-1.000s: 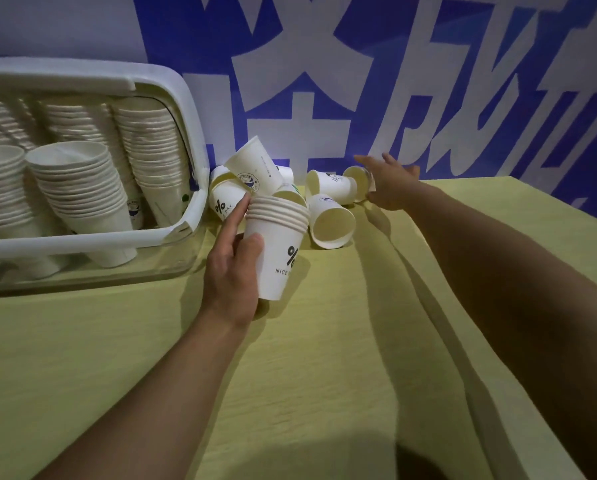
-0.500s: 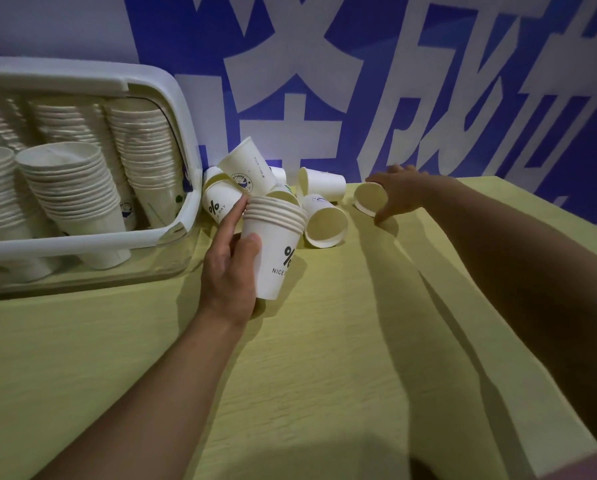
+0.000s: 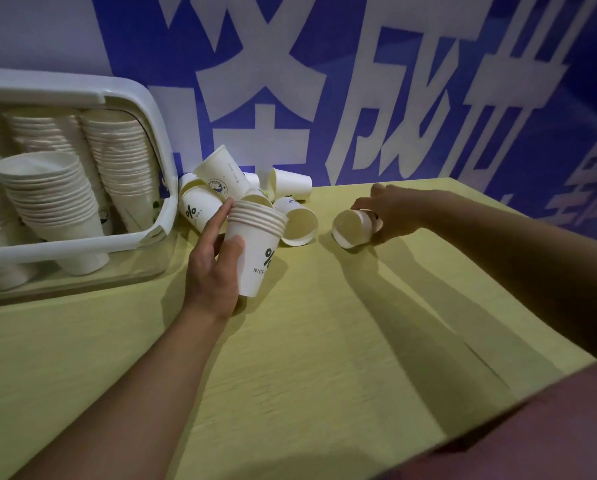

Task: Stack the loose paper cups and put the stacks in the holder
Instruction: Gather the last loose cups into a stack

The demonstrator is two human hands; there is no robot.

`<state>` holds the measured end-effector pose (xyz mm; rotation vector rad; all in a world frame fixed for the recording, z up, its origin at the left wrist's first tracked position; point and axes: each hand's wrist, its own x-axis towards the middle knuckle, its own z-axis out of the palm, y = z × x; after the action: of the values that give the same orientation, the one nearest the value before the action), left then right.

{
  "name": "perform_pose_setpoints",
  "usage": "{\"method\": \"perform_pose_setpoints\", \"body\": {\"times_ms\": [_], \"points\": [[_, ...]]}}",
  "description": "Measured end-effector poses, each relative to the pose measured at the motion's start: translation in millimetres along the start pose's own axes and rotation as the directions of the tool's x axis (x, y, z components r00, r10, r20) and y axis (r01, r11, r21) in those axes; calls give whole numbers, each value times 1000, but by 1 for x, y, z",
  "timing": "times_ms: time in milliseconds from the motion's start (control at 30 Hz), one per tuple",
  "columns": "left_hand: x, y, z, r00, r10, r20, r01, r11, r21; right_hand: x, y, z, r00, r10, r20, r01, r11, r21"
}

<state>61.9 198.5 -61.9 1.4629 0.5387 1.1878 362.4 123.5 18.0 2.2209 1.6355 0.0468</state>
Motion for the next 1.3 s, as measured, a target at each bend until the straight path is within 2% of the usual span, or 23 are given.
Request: {"method": "perform_pose_setpoints", "body": {"times_ms": [100,167,200,267,333,367,400,467,600,700,800,933,1000,1033,1100,1167,1233,1300], "points": [[1,-1,0,1000,18,1,-18,1000,23,-11,-10,2,991,95,-94,-77,981,180],[1,-2,-2,1000,17,12,-17,999,46,-13,-18,4,954,191,-232,-59,876,478],[1,-4,-3,999,20,25,-22,998,59,-16,-23,2,918,256,-304,-3,770,638],[0,-7,-4,997,43,68,-49,995,89,-23,-39,-7,825,401,-399,187,473,861],[-1,-9,-4,989,76,124,-91,989,118,-31,-68,-21,745,486,-456,410,205,889],[-1,-8,-4,985,93,146,-112,985,128,-35,-85,-28,720,497,-484,491,128,862],[-1,-8,-4,981,109,159,-130,983,129,-37,-103,-34,704,489,-516,544,96,834],[-1,-8,-3,978,136,157,-155,982,111,-38,-132,-36,700,439,-563,582,106,806],[1,-10,-3,986,121,112,-128,990,59,-34,-165,-17,773,332,-540,513,173,841],[2,-13,-4,992,115,61,-119,991,62,-30,-172,0,780,294,-553,503,231,833],[1,-13,-4,991,124,50,-127,989,72,-27,-168,4,787,275,-552,501,235,833],[0,-9,-2,991,122,59,-129,985,119,-26,-163,4,724,309,-616,546,288,786],[2,-9,-2,991,125,50,-129,986,106,-18,-157,9,685,384,-619,489,387,782],[3,-10,-2,992,120,35,-123,988,88,-12,-153,13,680,411,-607,407,477,779],[4,-11,-4,994,106,6,-107,993,59,-1,-143,22,736,381,-560,210,658,723],[3,-10,-3,994,107,-7,-106,992,63,8,-137,31,829,280,-484,130,746,654],[3,-10,-3,993,118,-16,-117,991,69,12,-136,35,866,236,-441,149,719,679],[4,-10,-3,993,119,-15,-118,991,61,14,-139,35,844,287,-453,166,663,730]]}}
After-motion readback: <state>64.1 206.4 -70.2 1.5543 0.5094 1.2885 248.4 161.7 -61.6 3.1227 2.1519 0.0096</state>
